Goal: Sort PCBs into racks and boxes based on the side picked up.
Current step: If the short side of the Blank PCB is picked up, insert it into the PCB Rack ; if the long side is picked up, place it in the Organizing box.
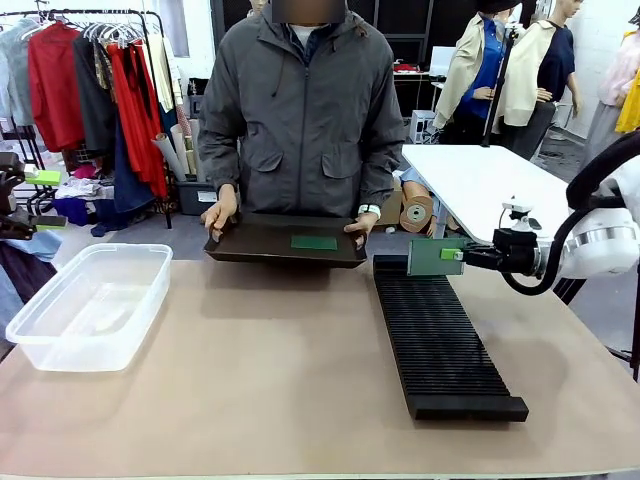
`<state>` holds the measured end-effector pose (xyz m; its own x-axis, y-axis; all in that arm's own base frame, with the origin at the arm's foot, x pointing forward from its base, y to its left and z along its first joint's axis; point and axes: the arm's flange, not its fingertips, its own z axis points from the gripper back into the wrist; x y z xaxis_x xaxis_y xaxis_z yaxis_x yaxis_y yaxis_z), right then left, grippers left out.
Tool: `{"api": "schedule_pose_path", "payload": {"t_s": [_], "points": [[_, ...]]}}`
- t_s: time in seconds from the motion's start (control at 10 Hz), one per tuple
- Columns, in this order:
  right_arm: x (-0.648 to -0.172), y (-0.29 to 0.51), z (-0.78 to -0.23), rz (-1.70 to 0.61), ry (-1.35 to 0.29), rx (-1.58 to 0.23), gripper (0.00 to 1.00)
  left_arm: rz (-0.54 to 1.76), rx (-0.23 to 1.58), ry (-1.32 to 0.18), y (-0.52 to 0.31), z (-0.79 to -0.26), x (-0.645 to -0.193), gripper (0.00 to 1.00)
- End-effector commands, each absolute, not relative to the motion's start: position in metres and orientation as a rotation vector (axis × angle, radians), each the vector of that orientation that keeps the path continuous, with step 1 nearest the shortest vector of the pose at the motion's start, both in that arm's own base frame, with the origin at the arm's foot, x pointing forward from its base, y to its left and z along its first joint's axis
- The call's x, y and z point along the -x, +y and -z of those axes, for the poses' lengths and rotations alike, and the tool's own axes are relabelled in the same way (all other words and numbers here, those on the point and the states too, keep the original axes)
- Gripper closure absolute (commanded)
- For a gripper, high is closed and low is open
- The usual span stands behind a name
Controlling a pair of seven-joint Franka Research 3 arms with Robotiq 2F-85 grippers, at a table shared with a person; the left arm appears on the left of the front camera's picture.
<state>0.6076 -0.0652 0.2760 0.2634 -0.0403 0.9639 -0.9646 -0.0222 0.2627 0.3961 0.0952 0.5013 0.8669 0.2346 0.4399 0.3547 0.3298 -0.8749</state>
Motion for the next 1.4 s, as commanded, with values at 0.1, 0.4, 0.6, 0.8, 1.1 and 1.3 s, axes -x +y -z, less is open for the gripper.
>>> {"api": "schedule_pose_path", "payload": {"t_s": [0.1, 0.4, 0.6, 0.8, 1.1, 1.3], "points": [[-0.617, -0.068, -0.253, -1.001, -1.082, -1.346, 1.00, 0.084, 1.250, -0.547, 0.095, -0.503, -0.395, 0.00], [-0.617, -0.064, -0.245, -0.968, -1.017, -1.342, 1.00, 0.084, 1.250, -0.547, 0.095, -0.503, -0.395, 0.00], [-0.611, -0.068, -0.239, -0.978, -1.036, -1.362, 1.00, 0.084, 1.250, -0.547, 0.095, -0.503, -0.395, 0.00], [-0.611, -0.068, -0.239, -0.978, -1.036, -1.362, 1.00, 0.084, 1.250, -0.547, 0.095, -0.503, -0.395, 0.00], [-0.611, -0.068, -0.239, -0.978, -1.036, -1.362, 1.00, 0.084, 1.250, -0.547, 0.095, -0.503, -0.395, 0.00], [-0.611, -0.068, -0.239, -0.978, -1.036, -1.362, 1.00, 0.084, 1.250, -0.547, 0.095, -0.503, -0.395, 0.00]]}}
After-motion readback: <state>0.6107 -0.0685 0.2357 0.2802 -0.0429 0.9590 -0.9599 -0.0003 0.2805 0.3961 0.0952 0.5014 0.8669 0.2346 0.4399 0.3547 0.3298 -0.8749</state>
